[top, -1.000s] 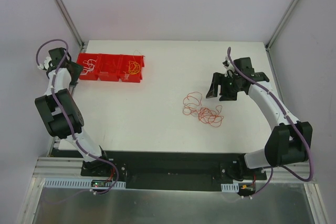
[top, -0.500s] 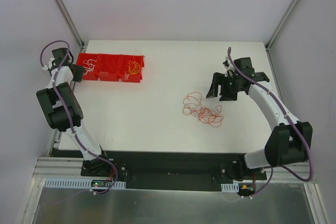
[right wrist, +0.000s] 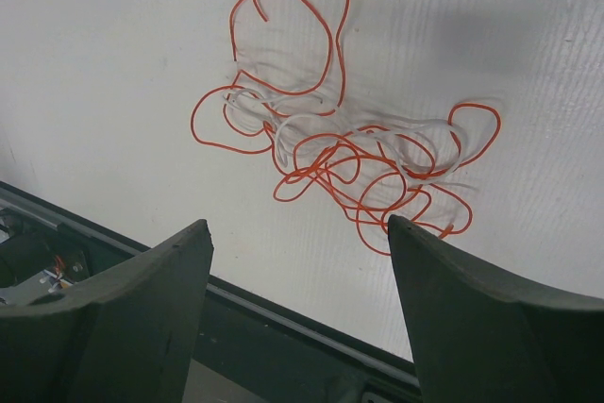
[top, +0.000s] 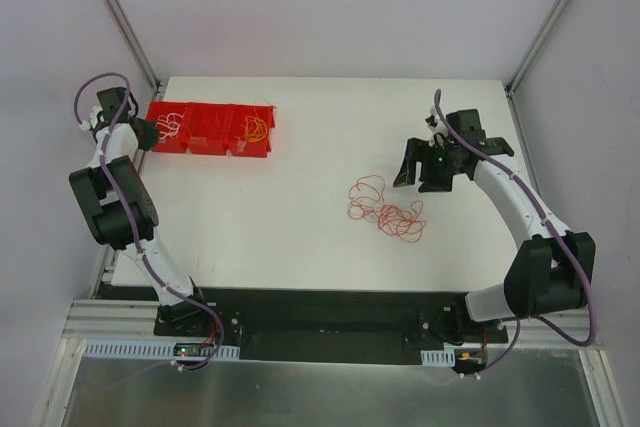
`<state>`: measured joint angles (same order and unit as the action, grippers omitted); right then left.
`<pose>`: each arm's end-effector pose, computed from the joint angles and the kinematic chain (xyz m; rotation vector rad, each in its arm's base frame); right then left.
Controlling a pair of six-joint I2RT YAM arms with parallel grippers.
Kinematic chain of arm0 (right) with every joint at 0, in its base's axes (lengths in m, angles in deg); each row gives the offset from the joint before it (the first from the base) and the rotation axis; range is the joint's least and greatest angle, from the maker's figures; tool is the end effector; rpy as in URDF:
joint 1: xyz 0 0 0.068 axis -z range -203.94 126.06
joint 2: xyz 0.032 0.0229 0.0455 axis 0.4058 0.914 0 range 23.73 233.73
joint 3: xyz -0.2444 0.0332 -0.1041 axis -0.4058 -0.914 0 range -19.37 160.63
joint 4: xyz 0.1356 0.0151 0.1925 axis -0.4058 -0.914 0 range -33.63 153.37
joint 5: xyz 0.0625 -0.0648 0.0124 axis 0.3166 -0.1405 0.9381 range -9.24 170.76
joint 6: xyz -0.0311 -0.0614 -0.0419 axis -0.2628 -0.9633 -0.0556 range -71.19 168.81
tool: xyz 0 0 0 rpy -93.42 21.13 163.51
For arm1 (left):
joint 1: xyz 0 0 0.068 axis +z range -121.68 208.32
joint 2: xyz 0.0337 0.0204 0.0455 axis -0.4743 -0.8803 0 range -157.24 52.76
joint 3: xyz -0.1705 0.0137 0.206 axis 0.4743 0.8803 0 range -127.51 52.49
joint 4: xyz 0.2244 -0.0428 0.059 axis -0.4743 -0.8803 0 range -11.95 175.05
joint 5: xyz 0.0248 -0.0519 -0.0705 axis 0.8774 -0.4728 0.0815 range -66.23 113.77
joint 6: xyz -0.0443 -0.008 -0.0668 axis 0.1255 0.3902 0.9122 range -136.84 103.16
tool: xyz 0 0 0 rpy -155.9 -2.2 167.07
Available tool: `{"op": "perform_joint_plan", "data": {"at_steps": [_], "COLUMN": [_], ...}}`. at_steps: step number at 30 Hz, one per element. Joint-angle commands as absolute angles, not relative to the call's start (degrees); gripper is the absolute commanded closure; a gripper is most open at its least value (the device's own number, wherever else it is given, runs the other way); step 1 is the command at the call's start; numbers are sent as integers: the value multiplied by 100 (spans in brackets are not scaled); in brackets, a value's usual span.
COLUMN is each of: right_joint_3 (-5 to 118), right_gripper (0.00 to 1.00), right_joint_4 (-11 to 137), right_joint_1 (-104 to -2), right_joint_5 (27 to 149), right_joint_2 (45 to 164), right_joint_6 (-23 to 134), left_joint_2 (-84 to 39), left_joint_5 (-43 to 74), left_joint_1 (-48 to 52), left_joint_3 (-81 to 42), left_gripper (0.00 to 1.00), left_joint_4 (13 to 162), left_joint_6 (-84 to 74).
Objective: Untangle the cables
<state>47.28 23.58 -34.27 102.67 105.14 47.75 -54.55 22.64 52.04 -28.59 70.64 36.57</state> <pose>0.2780 0.0772 0.2591 -0.4027 2.4754 0.5477 0.3921 0.1708 0.2247 -1.4241 1.8027 -0.2922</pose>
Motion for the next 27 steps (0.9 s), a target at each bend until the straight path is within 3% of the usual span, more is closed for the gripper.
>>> {"op": "perform_joint_plan", "data": {"at_steps": [1, 10, 16, 18, 23, 27], "right_joint_3": [4989, 5015, 4963, 4884, 4611, 4260], "right_gripper": [23, 23, 23, 23, 23, 25], "right_joint_4": [2241, 2153, 2048, 2056, 2013, 2021], "right_joint_1": [-3378, -3387, -3361, -3361, -3387, -3501], "right_joint_5": [10326, 10264, 10273, 10282, 10299, 10518], "right_joint_2": [10441, 10363, 10134, 10038, 9826, 9730], "right_joint_6": [4758, 4732, 4793, 4811, 4863, 5136], "left_joint_2": [-5412, -6141, -5967, -5677, -4676, -3560], "left_joint_5": [2201, 1929, 1840, 1867, 1437, 1296], "left_joint_1": [5240, 5249, 5196, 5143, 4959, 4600], "left_joint_3": [-3241, -3856, -4304, -4358, -3648, -2375], "left_gripper": [99, 96, 64, 58, 53, 52], "left_joint_4": [7099, 7020, 6828, 6687, 6511, 6484], "left_joint_6": [3634, 3835, 3503, 3196, 2756, 2413]}}
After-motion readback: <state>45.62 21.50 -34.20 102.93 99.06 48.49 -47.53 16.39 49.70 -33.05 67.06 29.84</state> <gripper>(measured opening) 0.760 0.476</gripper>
